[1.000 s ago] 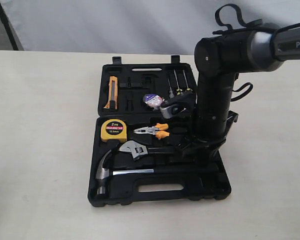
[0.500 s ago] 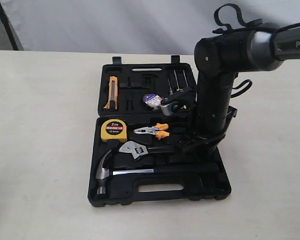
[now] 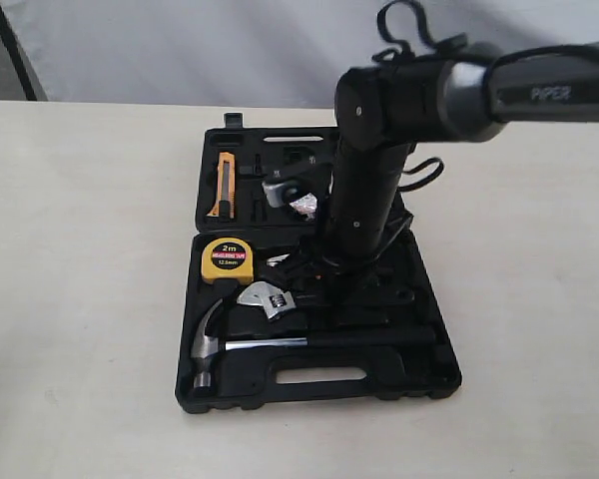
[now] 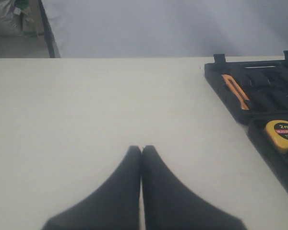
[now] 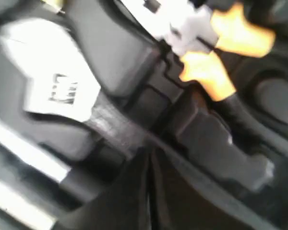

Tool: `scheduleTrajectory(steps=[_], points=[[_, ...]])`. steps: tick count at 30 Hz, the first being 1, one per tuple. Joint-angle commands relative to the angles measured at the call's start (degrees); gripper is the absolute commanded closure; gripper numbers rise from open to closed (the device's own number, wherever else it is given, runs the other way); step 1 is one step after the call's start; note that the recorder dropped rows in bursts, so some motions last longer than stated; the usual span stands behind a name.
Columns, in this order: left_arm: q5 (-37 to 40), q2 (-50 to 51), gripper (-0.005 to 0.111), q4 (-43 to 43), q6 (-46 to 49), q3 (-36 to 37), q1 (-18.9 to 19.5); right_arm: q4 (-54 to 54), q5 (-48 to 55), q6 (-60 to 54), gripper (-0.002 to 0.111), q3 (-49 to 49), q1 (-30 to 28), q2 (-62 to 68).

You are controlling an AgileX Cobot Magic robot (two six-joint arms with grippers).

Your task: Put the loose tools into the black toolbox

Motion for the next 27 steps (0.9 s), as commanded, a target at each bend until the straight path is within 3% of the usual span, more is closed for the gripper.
scheduleTrajectory(steps=[1, 12, 22, 27], points=[[-0.97, -0.46, 0.105, -0.78, -0.59, 0.53, 0.19, -0.64, -1.02, 0.61, 0.108, 0.59, -0.11, 4.48], [-0.97, -0.46, 0.105, -0.78, -0.59, 0.53, 0.19, -6.59, 0.61, 2.53, 0.108, -4.31, -0.62, -6.96], [-0.97, -0.46, 0.105, -0.78, -0.59, 0.53, 0.19, -1.30, -1.72, 7.30, 0.108, 6.23, -15.92, -12.52], [-0.97, -0.46, 0.105, -0.78, -0.59, 0.53, 0.19, -2.95, -5.01, 7.79, 0.108, 14.31, -17.81, -12.80]])
